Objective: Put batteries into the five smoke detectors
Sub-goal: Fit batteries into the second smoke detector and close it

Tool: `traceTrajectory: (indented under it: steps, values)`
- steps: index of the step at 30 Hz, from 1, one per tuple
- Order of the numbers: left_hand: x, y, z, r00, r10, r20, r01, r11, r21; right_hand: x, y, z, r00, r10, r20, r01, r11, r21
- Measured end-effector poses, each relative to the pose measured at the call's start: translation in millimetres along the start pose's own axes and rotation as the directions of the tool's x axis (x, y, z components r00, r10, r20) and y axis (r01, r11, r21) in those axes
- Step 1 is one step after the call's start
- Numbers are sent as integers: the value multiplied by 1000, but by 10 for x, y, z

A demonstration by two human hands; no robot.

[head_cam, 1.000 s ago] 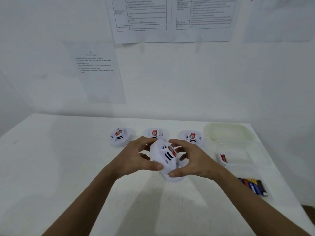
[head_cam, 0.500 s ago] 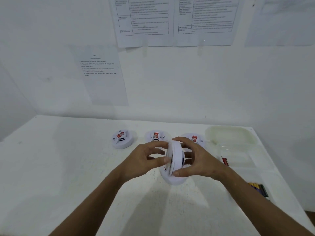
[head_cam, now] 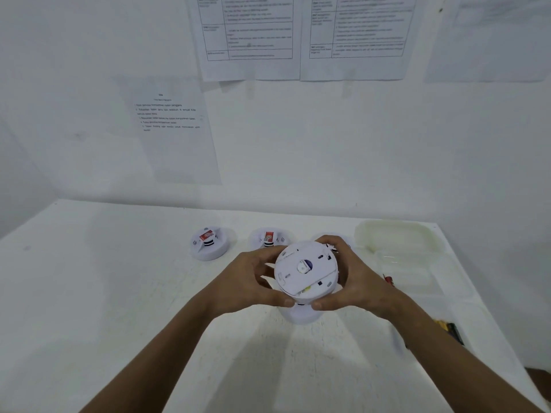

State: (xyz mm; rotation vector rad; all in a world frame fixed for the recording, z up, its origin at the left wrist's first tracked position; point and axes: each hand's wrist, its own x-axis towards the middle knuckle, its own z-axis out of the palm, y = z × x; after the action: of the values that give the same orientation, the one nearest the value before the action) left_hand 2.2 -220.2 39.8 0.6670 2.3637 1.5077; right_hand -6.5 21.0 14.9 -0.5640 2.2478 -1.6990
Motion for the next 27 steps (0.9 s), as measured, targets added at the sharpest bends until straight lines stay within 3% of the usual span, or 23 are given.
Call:
traceTrajectory:
  steps: [10,20,27]
  values:
    - [70,26,-58,992,-62,108,62,998,-5,-62,27,-78,998,-55,30,59,989,-132]
    - [18,-37,69,993,-116,5,114,970,-214,-105,49,-83,992,-97,-75,90,992,-86]
    - [29,-38,68,993,-114,1,113,983,-148,-103,86,-94,995,-76,-68,70,994,-81]
